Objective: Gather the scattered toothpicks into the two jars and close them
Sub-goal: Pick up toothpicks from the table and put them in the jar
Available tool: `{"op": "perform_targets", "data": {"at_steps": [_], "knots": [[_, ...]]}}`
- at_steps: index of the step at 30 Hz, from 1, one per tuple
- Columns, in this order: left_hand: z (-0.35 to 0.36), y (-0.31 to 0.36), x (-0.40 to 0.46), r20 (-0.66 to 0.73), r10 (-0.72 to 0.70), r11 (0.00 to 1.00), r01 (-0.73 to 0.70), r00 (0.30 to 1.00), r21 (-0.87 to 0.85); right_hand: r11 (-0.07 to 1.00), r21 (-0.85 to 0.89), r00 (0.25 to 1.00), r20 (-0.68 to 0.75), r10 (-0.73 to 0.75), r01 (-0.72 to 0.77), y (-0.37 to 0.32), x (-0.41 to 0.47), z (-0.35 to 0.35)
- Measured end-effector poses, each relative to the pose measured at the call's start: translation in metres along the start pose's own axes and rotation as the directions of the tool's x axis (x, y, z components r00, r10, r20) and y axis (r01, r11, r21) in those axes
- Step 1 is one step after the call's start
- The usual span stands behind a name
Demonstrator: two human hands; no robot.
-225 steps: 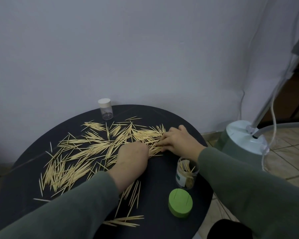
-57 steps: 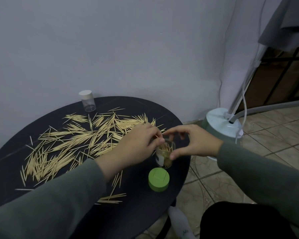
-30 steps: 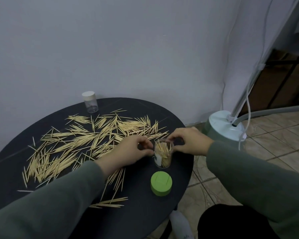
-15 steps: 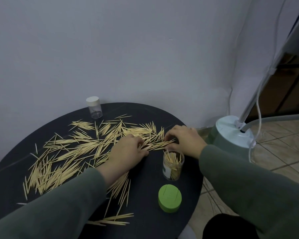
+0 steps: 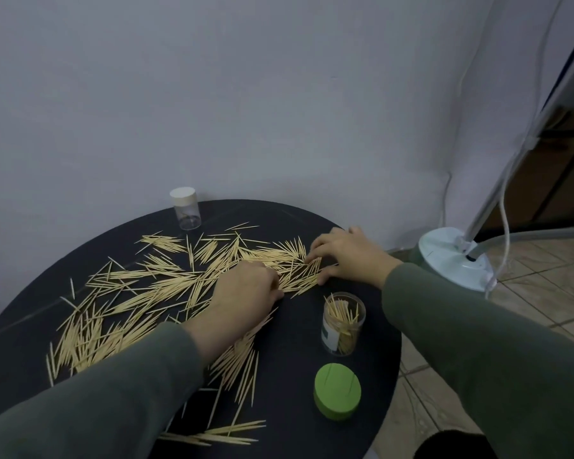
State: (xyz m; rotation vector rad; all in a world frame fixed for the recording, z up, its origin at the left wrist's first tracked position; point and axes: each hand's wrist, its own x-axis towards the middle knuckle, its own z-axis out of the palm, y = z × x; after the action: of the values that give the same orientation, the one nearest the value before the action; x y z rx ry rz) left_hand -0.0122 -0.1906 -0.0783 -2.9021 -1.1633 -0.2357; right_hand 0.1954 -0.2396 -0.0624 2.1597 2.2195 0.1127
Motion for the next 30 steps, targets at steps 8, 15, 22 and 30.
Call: {"op": "perform_targets", "data": {"at_steps": [8,15,22,30], "knots": [[0.003,0.01,-0.002,0.069,-0.03,0.998,0.027,0.997,0.05,1.0,0.027,1.0,0.002,0.007,-0.007,0.012,-0.003,0.012],[0.0,0.015,-0.003,0.098,-0.057,0.994,0.047,0.994,0.101,0.999,-0.032,0.999,0.026,0.019,-0.019,0.01,-0.002,0.013],[0.0,0.013,-0.003,0.043,-0.048,0.996,0.044,0.998,0.077,0.999,-0.042,1.0,-0.028,0.012,-0.013,0.002,-0.008,0.015],[-0.002,0.011,-0.001,0.096,-0.085,0.991,0.075,0.992,0.108,0.997,-0.077,0.995,-0.09,-0.038,0.031,-0.015,-0.012,0.019]]}}
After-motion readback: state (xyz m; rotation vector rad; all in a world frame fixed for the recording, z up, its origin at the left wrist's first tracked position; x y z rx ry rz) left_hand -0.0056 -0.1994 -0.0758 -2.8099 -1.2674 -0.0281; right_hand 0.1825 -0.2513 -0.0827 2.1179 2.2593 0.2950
